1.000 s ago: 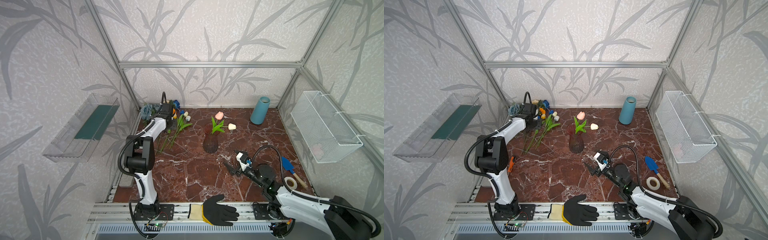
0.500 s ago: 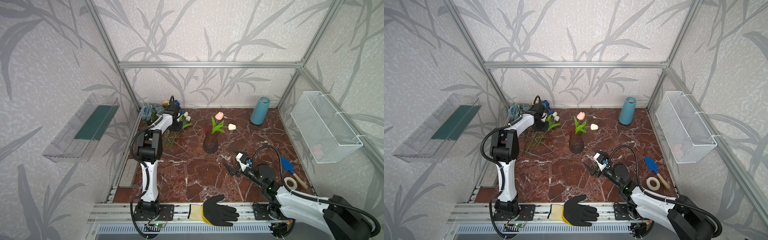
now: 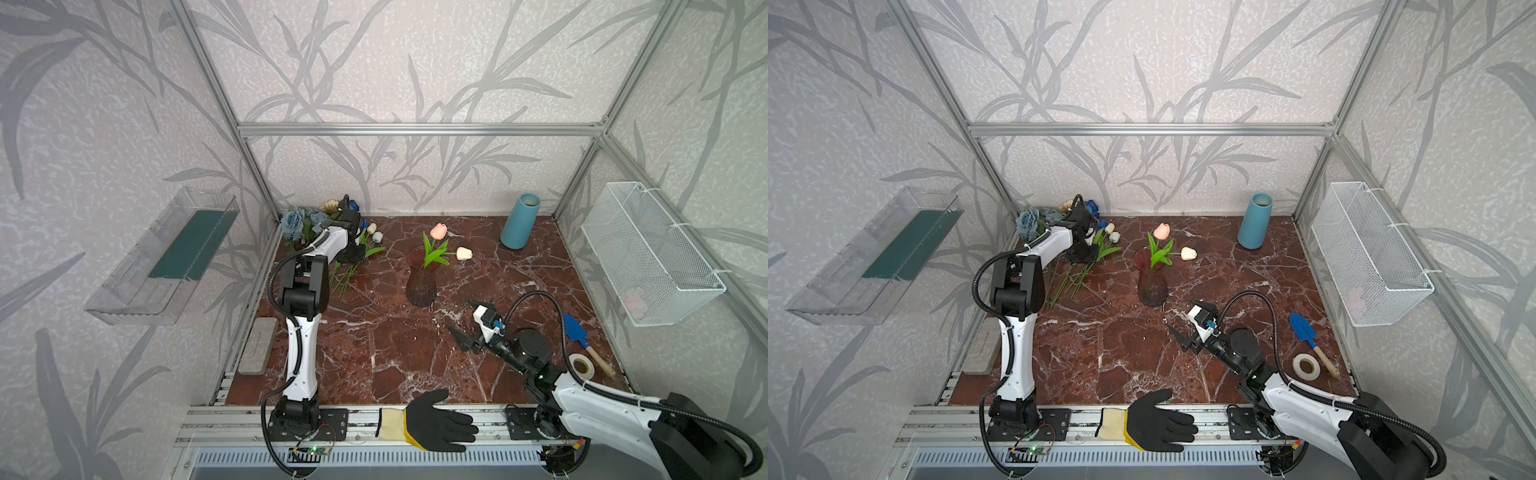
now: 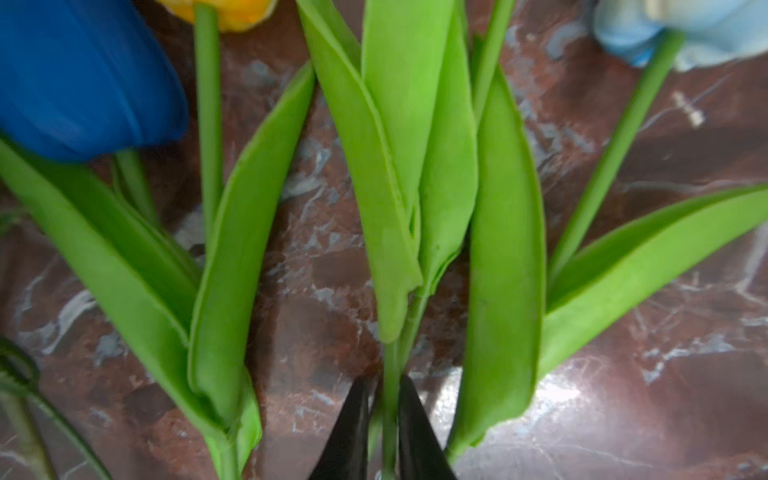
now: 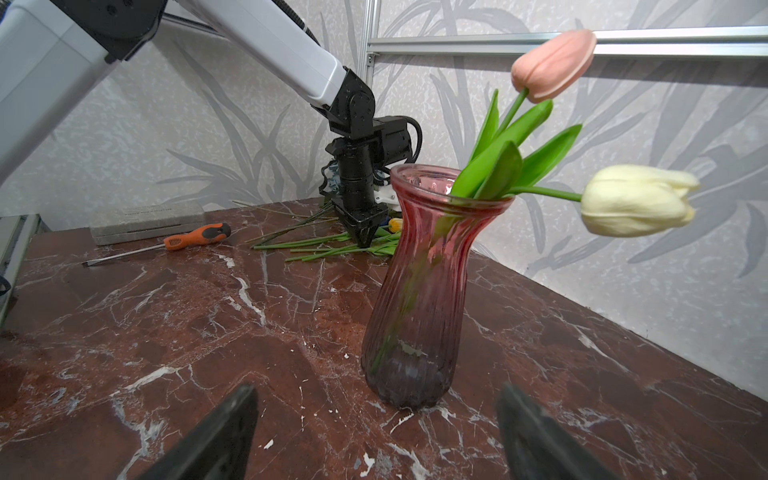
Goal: Arrange the flowers into the vase
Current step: 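Lower the left gripper and grasp the blue tulip stem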
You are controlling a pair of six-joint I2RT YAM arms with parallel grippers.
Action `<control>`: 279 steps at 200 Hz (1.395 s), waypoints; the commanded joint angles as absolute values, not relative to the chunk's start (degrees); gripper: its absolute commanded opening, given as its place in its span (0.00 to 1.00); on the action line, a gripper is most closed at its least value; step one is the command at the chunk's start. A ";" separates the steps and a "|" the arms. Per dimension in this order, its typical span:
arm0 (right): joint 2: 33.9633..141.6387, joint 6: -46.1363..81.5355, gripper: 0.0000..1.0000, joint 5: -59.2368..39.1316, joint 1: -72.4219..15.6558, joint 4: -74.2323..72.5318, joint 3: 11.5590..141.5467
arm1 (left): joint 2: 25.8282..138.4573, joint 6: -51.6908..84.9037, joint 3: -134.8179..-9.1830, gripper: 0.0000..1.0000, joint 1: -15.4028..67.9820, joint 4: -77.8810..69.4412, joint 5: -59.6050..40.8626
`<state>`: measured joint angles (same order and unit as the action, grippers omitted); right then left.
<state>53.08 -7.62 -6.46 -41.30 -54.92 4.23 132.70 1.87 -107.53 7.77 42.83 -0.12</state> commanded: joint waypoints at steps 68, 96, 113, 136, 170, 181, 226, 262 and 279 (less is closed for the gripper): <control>52.91 -8.09 0.90 -6.33 -41.57 -55.79 4.99 | 131.47 2.98 -108.98 0.03 8.09 46.20 0.63; 53.08 -7.80 0.90 -6.48 -41.57 -55.97 4.93 | 128.73 3.90 -107.90 0.03 8.50 46.30 0.49; 52.79 -7.57 0.90 -6.98 -41.57 -55.93 4.86 | 126.58 4.22 -105.87 0.03 8.69 44.74 -0.02; 51.74 -7.76 0.90 -6.70 -41.57 -55.06 4.75 | 125.00 4.13 -104.35 0.08 8.74 43.47 0.17; 51.07 -7.91 0.90 -6.50 -41.57 -54.66 4.71 | 125.78 3.38 -104.63 0.07 8.61 43.48 0.73; 50.89 -7.82 0.90 -6.68 -41.57 -54.45 4.67 | 126.32 3.34 -104.98 0.07 8.62 43.75 0.62; 49.68 -7.82 0.90 -6.68 -41.53 -53.61 4.64 | 126.68 4.38 -104.58 0.09 8.63 43.60 -1.20; 49.66 -7.73 0.90 -6.84 -41.57 -53.70 4.65 | 126.56 3.87 -103.77 0.14 8.70 42.89 -0.90; 49.66 -7.75 0.90 -6.86 -41.57 -53.68 4.68 | 126.56 3.78 -103.45 0.13 8.66 42.54 -0.89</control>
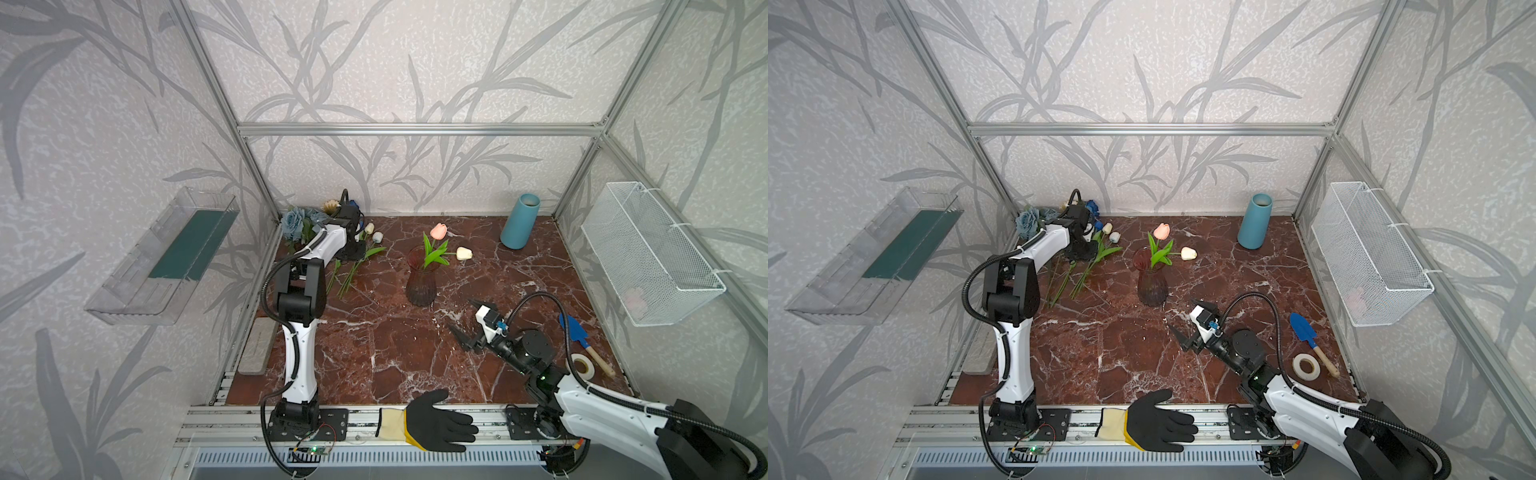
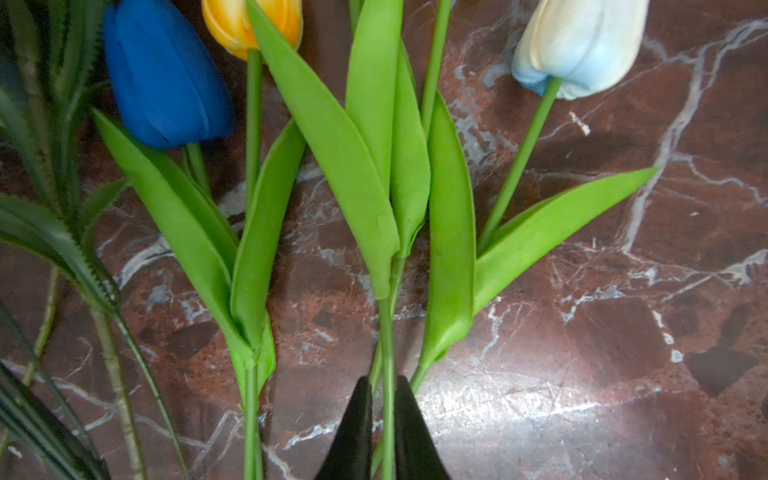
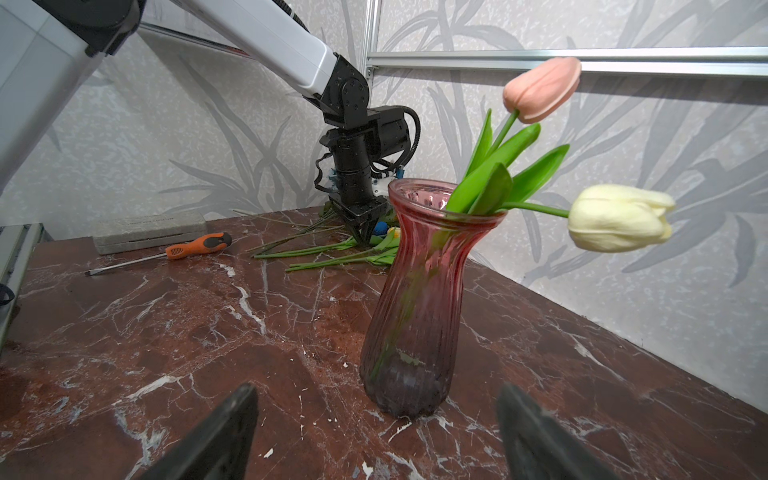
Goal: Arrange the flowers into the vase
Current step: 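Lower the left gripper and grasp the blue tulip stem, then lift the blue tulip with the left gripper toward the vase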
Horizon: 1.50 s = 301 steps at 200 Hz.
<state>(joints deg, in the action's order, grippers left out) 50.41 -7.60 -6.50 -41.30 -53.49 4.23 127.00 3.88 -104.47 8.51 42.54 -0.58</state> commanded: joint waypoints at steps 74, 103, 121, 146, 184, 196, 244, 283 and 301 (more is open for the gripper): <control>50.10 -7.74 0.90 -6.95 -41.57 -53.85 4.79 | 129.91 3.60 -105.66 0.20 8.57 43.15 -1.58; 50.10 -7.91 0.90 -6.77 -41.57 -53.74 4.75 | 131.60 3.60 -107.27 0.14 8.46 43.86 -1.71; 50.18 -8.00 0.90 -6.68 -41.57 -53.67 4.77 | 131.72 3.94 -107.89 0.08 8.51 44.65 -1.56; 50.71 -8.06 0.90 -6.68 -41.57 -54.01 4.92 | 130.78 3.96 -107.90 0.07 8.52 44.82 -1.19; 51.73 -8.00 0.90 -6.77 -41.57 -54.83 4.99 | 128.10 4.26 -107.41 0.06 8.48 45.52 -0.35; 51.81 -8.00 0.90 -6.77 -41.57 -54.93 4.92 | 127.00 4.63 -107.19 0.02 8.61 45.79 -0.08; 51.75 -7.95 0.90 -6.68 -41.57 -54.89 4.91 | 122.11 5.75 -105.19 0.00 8.71 45.55 -0.35; 51.46 -7.91 0.90 -6.68 -41.57 -54.89 4.81 | 114.00 7.07 -100.09 0.00 9.79 42.18 -0.04; 50.90 -7.82 0.90 -6.59 -41.57 -54.76 4.59 | 108.85 7.25 -96.42 0.00 10.41 39.31 -0.70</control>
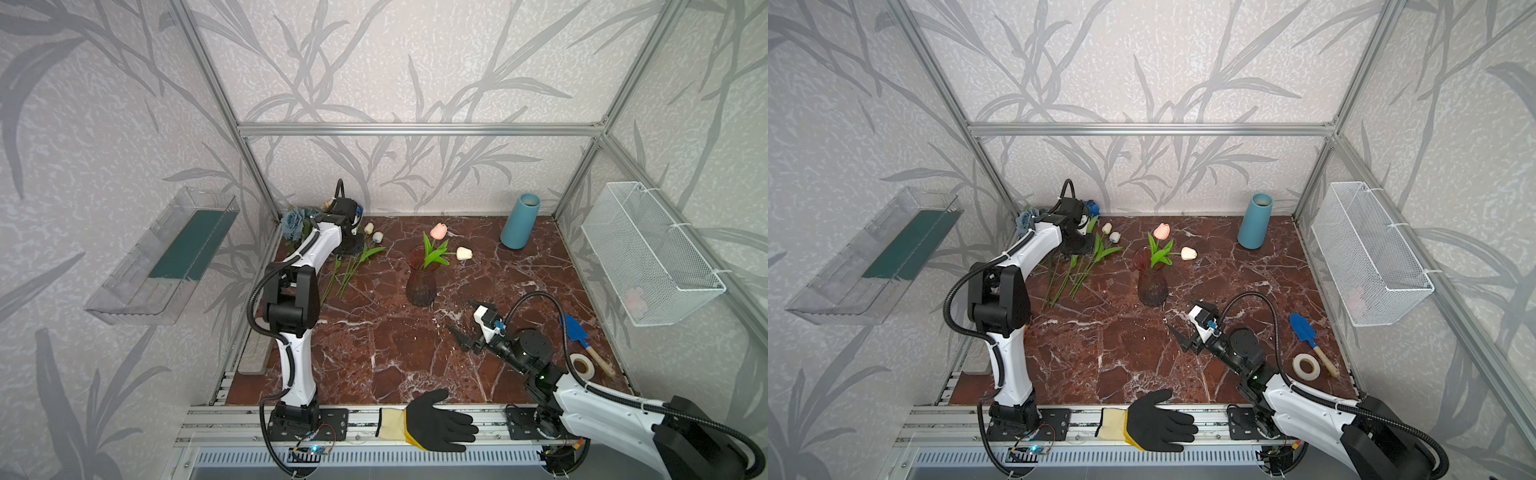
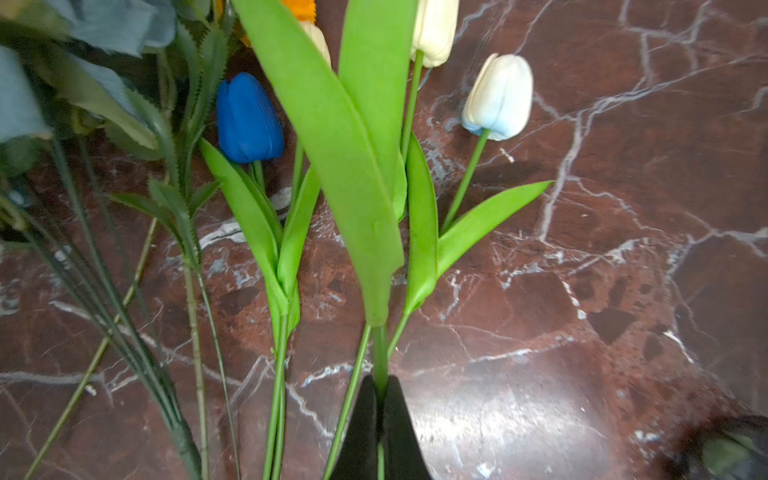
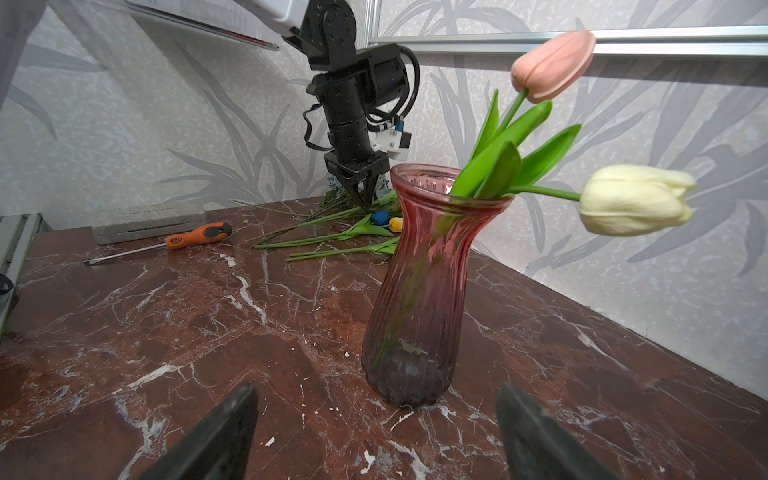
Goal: Arrange the flowers into the vase
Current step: 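Lift the blue tulip with the left gripper toward the vase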
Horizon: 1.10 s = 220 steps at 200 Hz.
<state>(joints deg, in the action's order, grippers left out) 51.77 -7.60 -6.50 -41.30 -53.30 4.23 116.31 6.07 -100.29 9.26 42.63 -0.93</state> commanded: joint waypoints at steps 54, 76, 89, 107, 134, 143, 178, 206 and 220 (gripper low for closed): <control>50.43 -7.75 0.90 -6.33 -41.57 -54.73 4.32 | 86.72 3.90 -70.36 0.00 14.36 7.08 -6.80; 51.29 -7.82 0.90 -5.90 -41.57 -55.41 4.38 | 78.78 4.38 -61.32 0.00 15.87 -7.52 -12.56; 52.09 -7.80 0.90 -5.81 -41.57 -56.35 4.25 | 74.95 4.69 -57.35 0.00 17.06 -15.53 -15.01; 52.11 -7.60 0.90 -6.32 -41.57 -56.64 4.26 | 70.80 4.45 -53.05 0.00 19.09 -26.10 -18.74; 51.83 -7.65 0.91 -5.98 -41.57 -56.22 4.23 | 67.97 6.13 -49.34 0.00 21.80 -39.95 -23.73; 51.98 -7.58 0.90 -5.92 -41.57 -56.38 4.24 | 67.76 7.33 -49.07 0.00 22.59 -43.09 -24.99; 52.42 -7.14 0.91 -6.76 -41.57 -56.97 4.34 | 69.80 8.87 -48.76 0.00 26.13 -54.13 -29.88; 51.62 -7.23 0.91 -7.04 -41.57 -56.54 4.27 | 74.23 11.12 -50.25 0.00 27.93 -60.19 -30.69; 50.84 -7.38 0.90 -6.90 -41.57 -55.87 4.22 | 77.28 12.12 -50.36 0.00 28.50 -64.12 -30.97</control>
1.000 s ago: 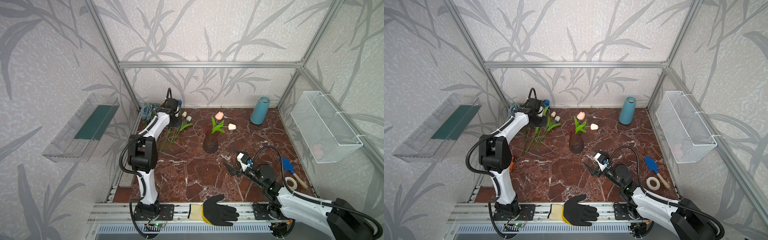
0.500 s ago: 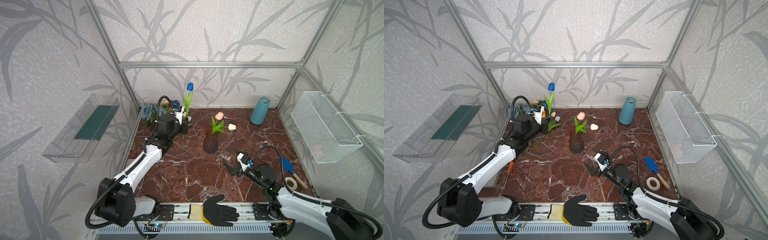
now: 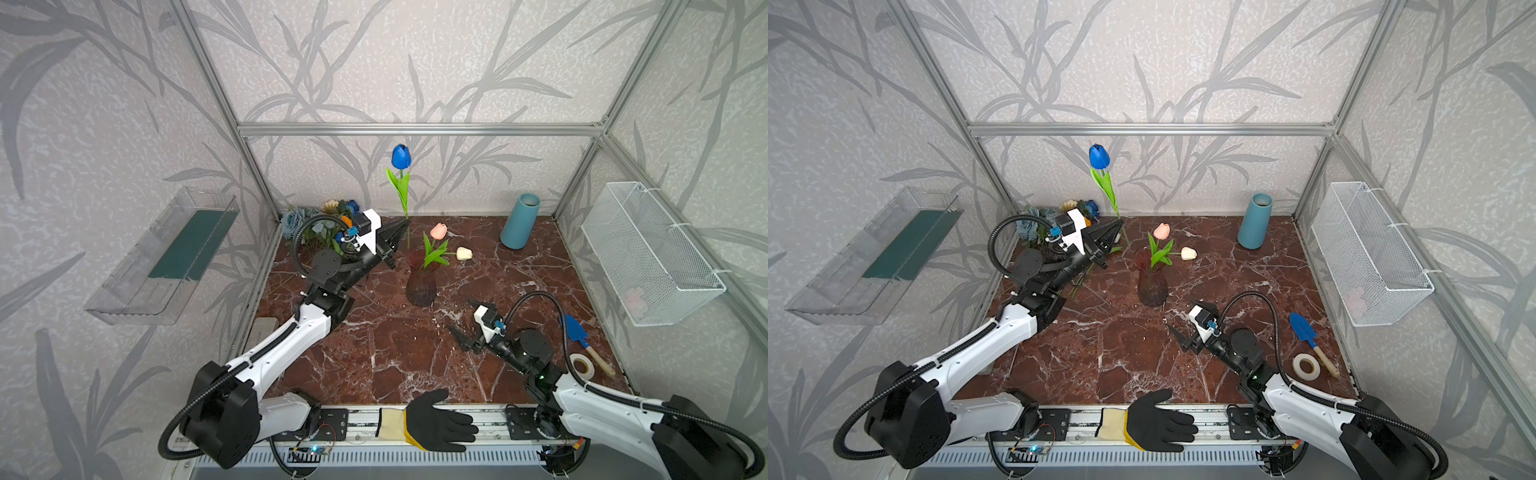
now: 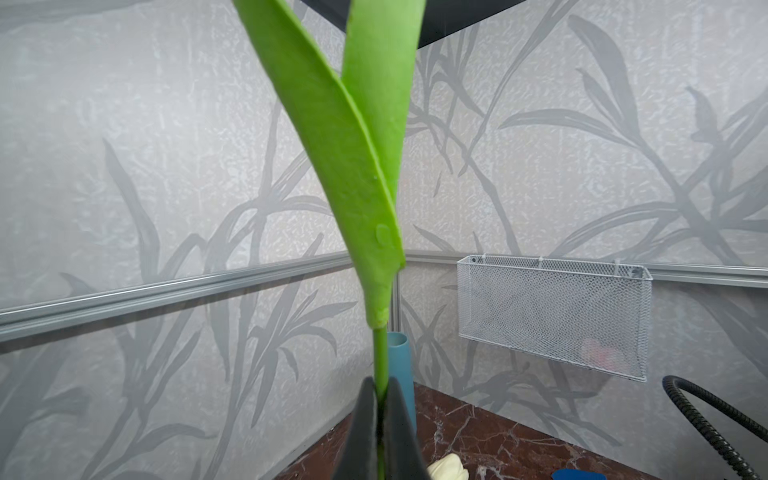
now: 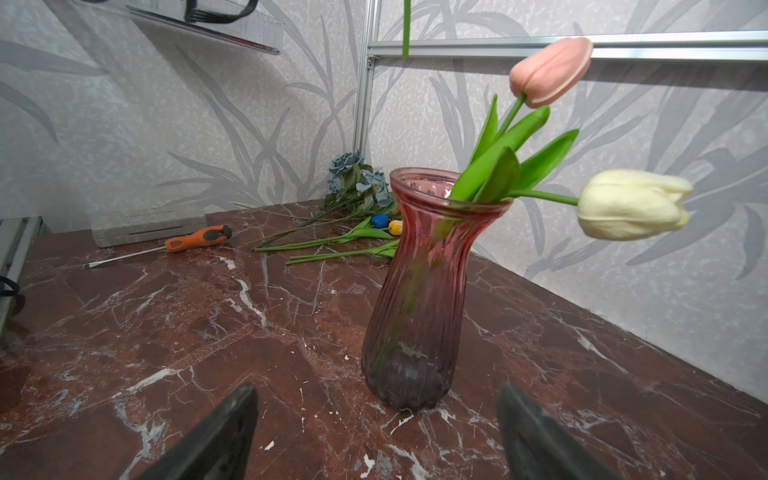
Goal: Arrange the flowers into the vase
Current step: 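Lift the blue tulip with the left gripper toward the vase, then lower the blue tulip stem into the vase and open the left gripper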
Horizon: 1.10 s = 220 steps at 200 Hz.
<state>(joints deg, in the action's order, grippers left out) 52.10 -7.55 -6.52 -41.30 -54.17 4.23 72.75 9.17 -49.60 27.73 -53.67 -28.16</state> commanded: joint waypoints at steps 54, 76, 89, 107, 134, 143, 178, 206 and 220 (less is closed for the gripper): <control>48.88 -7.82 0.91 -6.81 -41.57 -54.49 4.07 | 85.41 11.79 -49.82 0.00 28.57 -66.56 -30.40; 48.87 -7.82 0.91 -6.85 -41.57 -54.57 4.02 | 86.82 11.39 -48.66 0.00 28.65 -66.79 -29.26; 48.95 -7.82 0.91 -6.97 -41.55 -54.66 3.98 | 87.40 10.81 -47.90 0.00 28.64 -66.53 -29.57; 48.96 -7.82 0.91 -7.08 -41.57 -54.55 4.03 | 87.86 10.26 -46.61 0.00 28.65 -65.93 -28.75; 49.04 -7.87 0.91 -7.03 -41.57 -54.58 3.98 | 88.92 10.02 -44.85 0.00 28.66 -66.19 -27.74; 49.13 -7.90 0.91 -7.03 -41.57 -54.59 4.00 | 89.36 9.93 -44.25 0.00 28.61 -66.28 -27.79; 49.57 -8.00 0.91 -6.97 -41.57 -54.71 4.12 | 90.66 9.34 -43.00 0.00 28.69 -65.64 -27.84; 49.88 -8.17 0.91 -6.77 -41.57 -54.74 4.10 | 90.23 7.72 -42.97 0.00 28.82 -61.10 -27.56; 49.97 -8.26 0.91 -6.77 -41.57 -54.76 4.10 | 89.29 6.33 -43.28 0.02 28.91 -57.37 -27.81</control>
<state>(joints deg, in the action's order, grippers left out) 49.69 -7.62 -6.52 -41.30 -54.04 4.23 90.63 8.99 -43.05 28.56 -61.82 -27.92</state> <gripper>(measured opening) 0.905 0.048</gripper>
